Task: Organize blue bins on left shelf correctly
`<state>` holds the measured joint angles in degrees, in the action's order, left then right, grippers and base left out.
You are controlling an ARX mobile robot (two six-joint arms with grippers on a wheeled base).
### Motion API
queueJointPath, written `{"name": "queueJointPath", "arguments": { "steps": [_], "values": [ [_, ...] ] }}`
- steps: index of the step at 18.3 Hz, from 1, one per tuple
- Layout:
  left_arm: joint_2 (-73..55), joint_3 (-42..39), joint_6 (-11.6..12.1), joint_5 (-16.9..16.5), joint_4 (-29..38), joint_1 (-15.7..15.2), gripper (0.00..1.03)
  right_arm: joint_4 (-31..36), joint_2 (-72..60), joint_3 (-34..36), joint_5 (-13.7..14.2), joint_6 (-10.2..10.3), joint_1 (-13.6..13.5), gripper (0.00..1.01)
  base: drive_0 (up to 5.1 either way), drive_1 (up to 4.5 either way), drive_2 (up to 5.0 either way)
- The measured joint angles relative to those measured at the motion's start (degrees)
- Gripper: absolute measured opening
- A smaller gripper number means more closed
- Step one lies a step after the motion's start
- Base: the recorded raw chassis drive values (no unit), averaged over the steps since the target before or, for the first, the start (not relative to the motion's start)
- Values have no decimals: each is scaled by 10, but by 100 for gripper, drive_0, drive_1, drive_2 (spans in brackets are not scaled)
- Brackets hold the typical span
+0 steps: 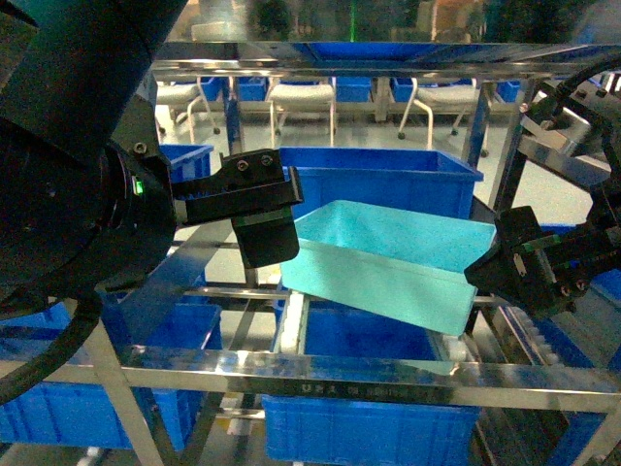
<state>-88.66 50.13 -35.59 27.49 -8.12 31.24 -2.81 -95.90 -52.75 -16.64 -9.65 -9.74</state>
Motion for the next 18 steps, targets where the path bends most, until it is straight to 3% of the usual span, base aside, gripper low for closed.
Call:
{"name": "queueJointPath", "arguments": {
  "steps": [1,2,3,4,5,7,9,12,14,16,17,18],
  "values": [
    [-1,-7,10,4,31,-1,97,0,0,0,0,1,0,98,0,0,0],
    [-4,-57,48,10,196,-5,91,111,-7,26,39,16,-7,94,0,0,0],
    [0,-121,112,0,333,-19,82,274,-14,80,129,40,-14,85,0,0,0],
    [18,-197,179,-16,439,-39,73,409,-14,150,194,58,-11,76,0,0,0],
    [42,-259,236,-26,529,-63,64,507,-13,216,238,70,-1,67,0,0,0],
    [108,-315,303,-49,655,-104,45,653,24,295,250,82,17,49,0,0,0],
    [167,-346,331,-91,666,-124,27,710,97,320,237,87,24,30,0,0,0],
    [224,-411,345,-128,626,-170,2,681,147,391,225,88,42,3,0,0,0],
    [258,-439,346,-158,653,-199,2,664,214,425,210,88,49,2,0,0,0],
    [302,-471,346,-180,609,-217,2,638,269,448,200,88,64,2,0,0,0],
    [328,-475,346,-188,591,-225,2,620,287,461,174,88,87,2,0,0,0],
    [357,-476,346,-193,576,-234,2,605,309,472,172,88,96,2,0,0,0]
  ]
}}
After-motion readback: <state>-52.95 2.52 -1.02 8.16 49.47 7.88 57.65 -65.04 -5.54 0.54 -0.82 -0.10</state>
